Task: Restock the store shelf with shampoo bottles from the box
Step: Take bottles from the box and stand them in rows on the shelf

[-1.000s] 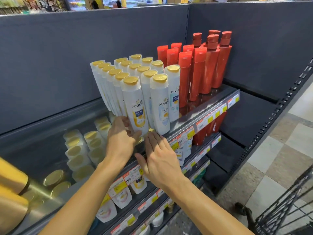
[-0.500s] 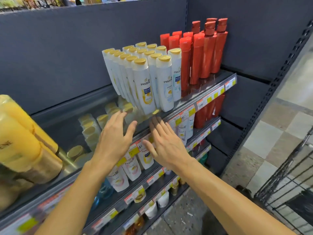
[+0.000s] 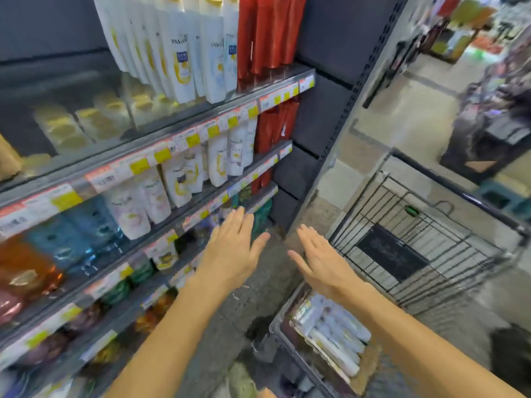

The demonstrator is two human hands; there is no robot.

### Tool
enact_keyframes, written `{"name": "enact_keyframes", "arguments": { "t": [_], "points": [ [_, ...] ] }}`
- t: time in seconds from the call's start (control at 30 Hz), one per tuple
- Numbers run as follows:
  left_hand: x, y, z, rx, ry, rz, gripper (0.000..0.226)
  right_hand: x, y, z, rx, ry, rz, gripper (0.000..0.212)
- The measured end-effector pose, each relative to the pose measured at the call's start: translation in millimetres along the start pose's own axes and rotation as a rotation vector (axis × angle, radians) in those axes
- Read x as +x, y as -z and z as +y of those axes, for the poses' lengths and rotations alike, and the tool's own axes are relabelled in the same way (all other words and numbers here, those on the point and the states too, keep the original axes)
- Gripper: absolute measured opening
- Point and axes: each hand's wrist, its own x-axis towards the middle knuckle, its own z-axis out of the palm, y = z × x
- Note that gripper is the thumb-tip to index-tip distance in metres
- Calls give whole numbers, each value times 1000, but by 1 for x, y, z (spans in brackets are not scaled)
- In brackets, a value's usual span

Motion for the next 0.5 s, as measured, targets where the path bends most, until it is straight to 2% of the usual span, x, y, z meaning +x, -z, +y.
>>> {"name": "enact_keyframes", "arguments": {
  "t": [0.23, 0.33, 0.43, 0.5],
  "points": [
    [-6, -82, 79, 2, -159, -233, 67, -99, -8, 110, 88, -381, -131, 61],
    [-5, -118, 107, 13, -201, -327, 64, -134, -21, 143, 110, -483, -179, 60],
    [-1, -159, 127, 147, -342, -400, 53, -162, -38, 172, 94, -580, -240, 72],
    [2, -187, 140, 138, -339, -443, 54, -174, -53, 195, 104, -620, -266, 78]
  ]
}}
